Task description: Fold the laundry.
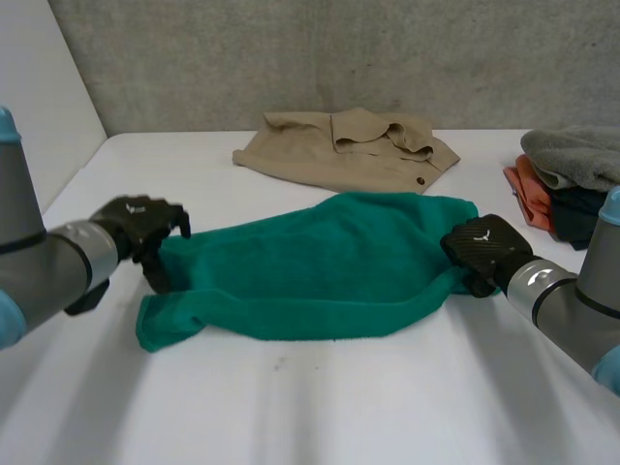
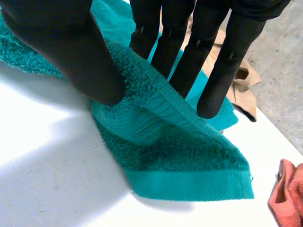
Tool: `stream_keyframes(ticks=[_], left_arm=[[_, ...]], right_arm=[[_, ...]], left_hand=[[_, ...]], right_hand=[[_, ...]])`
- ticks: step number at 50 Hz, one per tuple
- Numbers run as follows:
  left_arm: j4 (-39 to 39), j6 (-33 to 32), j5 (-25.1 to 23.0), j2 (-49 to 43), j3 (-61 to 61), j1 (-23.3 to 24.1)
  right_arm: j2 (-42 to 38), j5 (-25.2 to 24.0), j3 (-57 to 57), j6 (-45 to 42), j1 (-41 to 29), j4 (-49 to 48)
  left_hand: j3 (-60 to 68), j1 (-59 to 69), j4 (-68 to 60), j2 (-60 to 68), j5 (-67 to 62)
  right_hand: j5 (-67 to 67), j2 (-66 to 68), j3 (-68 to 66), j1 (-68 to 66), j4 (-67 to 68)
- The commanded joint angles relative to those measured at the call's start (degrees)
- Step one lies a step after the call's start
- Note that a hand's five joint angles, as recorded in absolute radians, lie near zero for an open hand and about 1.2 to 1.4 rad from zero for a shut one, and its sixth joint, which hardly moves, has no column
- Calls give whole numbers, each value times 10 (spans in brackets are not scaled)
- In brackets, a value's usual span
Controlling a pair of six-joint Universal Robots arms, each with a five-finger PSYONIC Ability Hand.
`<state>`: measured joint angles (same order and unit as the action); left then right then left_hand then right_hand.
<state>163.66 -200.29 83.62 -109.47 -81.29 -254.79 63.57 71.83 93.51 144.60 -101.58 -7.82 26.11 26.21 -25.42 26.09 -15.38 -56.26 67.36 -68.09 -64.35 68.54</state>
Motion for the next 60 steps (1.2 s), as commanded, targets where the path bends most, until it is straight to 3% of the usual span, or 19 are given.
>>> stream_keyframes(ticks=[1,8,29,35,41,45,57,58,60], left_arm=[[0,1,15,-50,71,15],[-48,-6,57,-133,115,24],[-76,-56,68,-159,97,27],[-92,-63,67,-157,90,29],[-113,-75,68,-153,85,29],[-134,-90,67,-138,78,23],[-182,-141,51,-61,25,8],[-179,-148,44,-57,18,4],[-170,-149,37,-53,13,-1]], right_arm=[[22,0,19,3,4,-26],[29,-5,25,6,17,-28],[39,-13,24,6,21,-28],[46,-13,25,3,24,-24],[59,-13,26,1,30,-19],[71,-17,26,-14,36,-1],[131,-42,24,-139,51,133],[134,-42,24,-145,50,144],[133,-42,26,-146,48,148]], left_hand=[[31,30,-38,31,-38],[142,141,-149,142,-149],[78,77,-85,78,-85],[255,254,-262,255,-262],[337,336,-344,337,-344],[539,538,-546,539,-546],[539,538,-546,539,-546],[497,496,-504,498,-505],[273,272,-280,273,-280]], right_hand=[[-137,126,-119,-156,115],[-137,126,-119,-156,115],[-137,126,-119,-156,115],[-137,126,-119,-156,115],[-137,126,-119,-156,115],[-137,126,-119,-156,115],[-137,126,-119,-156,115],[-137,126,-119,-156,115],[-137,126,-119,-156,115]])
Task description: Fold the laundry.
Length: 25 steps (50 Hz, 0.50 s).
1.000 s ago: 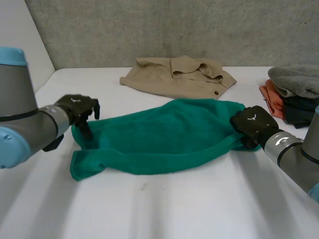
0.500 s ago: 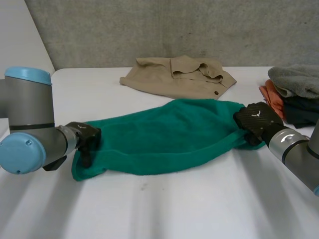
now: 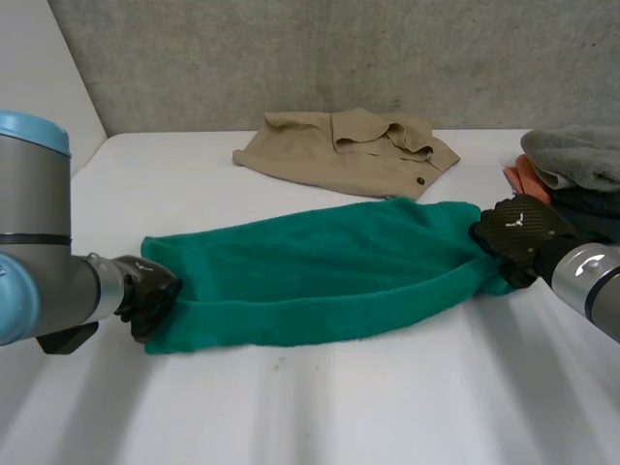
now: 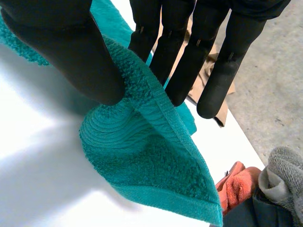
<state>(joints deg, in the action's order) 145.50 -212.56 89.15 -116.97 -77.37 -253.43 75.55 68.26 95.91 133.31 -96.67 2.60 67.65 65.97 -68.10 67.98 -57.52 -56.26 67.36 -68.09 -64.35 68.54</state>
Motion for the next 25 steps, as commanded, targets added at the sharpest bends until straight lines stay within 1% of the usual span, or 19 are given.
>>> stream_keyframes(ticks=[1,2,3,8,10,15,18,23,25], left_arm=[[18,-25,-23,23,-27,-16],[33,-22,-27,24,-28,-19],[41,-19,-28,24,-29,-20],[67,16,-28,27,-25,-17],[73,41,-28,25,-20,-12],[76,78,-21,9,5,8],[76,90,-5,-12,26,20],[75,91,36,-58,59,36],[76,90,44,-69,66,40]], right_arm=[[14,-7,2,-32,-3,44],[13,-7,4,-30,-6,43],[11,-7,5,-28,-7,42],[0,-5,5,-15,-12,25],[-1,-4,6,-6,-13,19],[1,-5,7,3,-14,13],[3,-4,7,6,-14,12],[4,-6,9,6,-12,12],[4,-7,9,6,-11,12]], left_hand=[[-247,-230,251,-250,246],[-376,-359,381,-380,375],[-386,-369,390,-389,385],[-401,-384,406,-404,400],[-405,-388,409,-408,403],[-405,-388,409,-408,403],[-394,-378,399,-398,393],[-374,-357,379,-378,373],[-373,-356,377,-376,371]], right_hand=[[-137,126,-119,-156,115],[-137,126,-119,-156,115],[-137,126,-119,-156,115],[-137,126,-119,-156,115],[-137,126,-119,-156,115],[-137,126,-119,-156,115],[-137,126,-119,-156,115],[-137,126,-119,-156,115],[-137,126,-119,-156,115]])
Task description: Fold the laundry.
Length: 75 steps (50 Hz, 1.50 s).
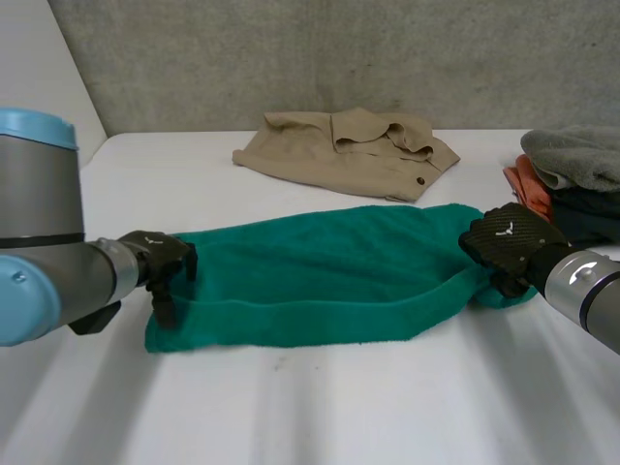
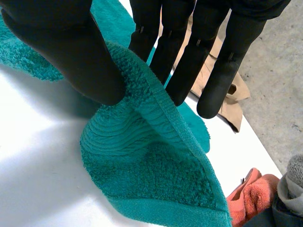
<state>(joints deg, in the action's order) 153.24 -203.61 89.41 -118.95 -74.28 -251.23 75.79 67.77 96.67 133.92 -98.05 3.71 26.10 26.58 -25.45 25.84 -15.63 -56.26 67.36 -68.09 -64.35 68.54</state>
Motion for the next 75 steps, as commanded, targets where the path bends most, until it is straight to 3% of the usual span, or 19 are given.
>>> stream_keyframes(ticks=[1,8,15,23,25,27,31,34,41,45,49,53,60,66,71,75], left_arm=[[-1,0,45,-54,38,19],[0,-11,48,-83,44,28],[-2,-19,52,-91,42,34],[-3,-27,61,-86,37,29],[-3,-28,63,-84,37,29],[-4,-30,63,-82,35,29],[-7,-33,67,-73,25,31],[-7,-41,69,-62,13,31],[-38,-69,72,-24,-27,29],[-67,-109,56,6,-64,23],[-93,-200,47,22,-111,11],[-91,-253,61,23,-126,-4],[-33,-244,76,14,-36,-4],[82,-193,80,-35,155,9],[185,-110,113,-45,378,3],[267,-48,126,-39,453,-12]], right_arm=[[1,-2,3,0,3,1],[0,-2,7,-1,8,-4],[1,-4,11,0,10,-13],[3,-4,10,0,13,-13],[4,-4,10,0,13,-13],[6,-4,11,0,13,-12],[10,-4,11,-2,15,-9],[15,-4,10,-2,16,-8],[36,-12,5,-18,25,20],[54,-25,7,-74,39,87],[45,-27,22,-208,51,237],[16,-21,19,-312,66,314],[-45,-5,-43,-245,50,245],[-129,75,-207,-170,3,140],[-140,145,-406,-32,-7,-34],[-122,145,-425,59,-5,-162]], left_hand=[[45,40,-51,47,-49],[50,45,-56,52,-54],[201,196,-208,204,-206],[139,134,-145,142,-144],[187,183,-194,190,-192],[345,340,-351,347,-349],[394,390,-401,397,-399],[539,534,-545,541,-543],[539,534,-545,542,-544],[539,534,-545,542,-544],[539,534,-545,542,-544],[539,534,-545,542,-544],[539,534,-545,542,-544],[539,534,-545,542,-544],[539,534,-545,542,-544],[539,534,-545,542,-544]], right_hand=[[-137,126,-119,-156,115],[-137,126,-119,-156,115],[-137,126,-119,-156,115],[-137,126,-119,-156,115],[-137,126,-119,-156,115],[-137,126,-119,-156,115],[-137,126,-119,-156,115],[-137,126,-119,-156,115],[-137,126,-119,-156,115],[-137,126,-119,-156,115],[-137,126,-119,-156,115],[-137,126,-119,-156,115],[-137,126,-119,-156,115],[-137,126,-119,-156,115],[-137,126,-119,-156,115],[-137,126,-119,-156,115]])
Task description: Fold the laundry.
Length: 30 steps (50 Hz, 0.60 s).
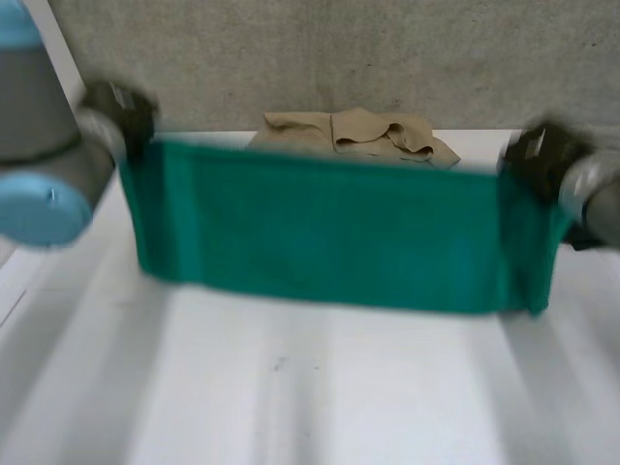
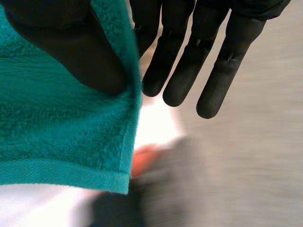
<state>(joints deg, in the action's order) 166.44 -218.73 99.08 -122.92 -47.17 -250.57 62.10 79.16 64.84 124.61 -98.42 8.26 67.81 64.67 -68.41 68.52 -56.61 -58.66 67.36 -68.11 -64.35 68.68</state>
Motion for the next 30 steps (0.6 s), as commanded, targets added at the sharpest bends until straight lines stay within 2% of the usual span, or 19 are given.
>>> stream_keyframes(ticks=[1,7,10,22,30], left_arm=[[146,114,30,1,191,-19],[174,143,16,-5,183,-26],[179,146,14,-4,155,-34],[282,147,-20,7,-100,-47],[261,127,-64,19,-287,-52]], right_arm=[[22,28,-104,167,-2,-229],[56,13,-53,229,-6,-357],[56,12,-38,229,-4,-369],[-6,-8,50,184,1,-296],[-37,-2,144,154,20,-225]], left_hand=[[122,153,-116,115,-134],[122,153,-116,115,-134],[122,153,-116,115,-134],[122,153,-116,115,-134],[122,153,-116,115,-134]], right_hand=[[-113,126,-119,-156,113],[-113,126,-119,-156,113],[-113,126,-119,-156,113],[-113,126,-119,-156,113],[-113,126,-119,-156,113]])
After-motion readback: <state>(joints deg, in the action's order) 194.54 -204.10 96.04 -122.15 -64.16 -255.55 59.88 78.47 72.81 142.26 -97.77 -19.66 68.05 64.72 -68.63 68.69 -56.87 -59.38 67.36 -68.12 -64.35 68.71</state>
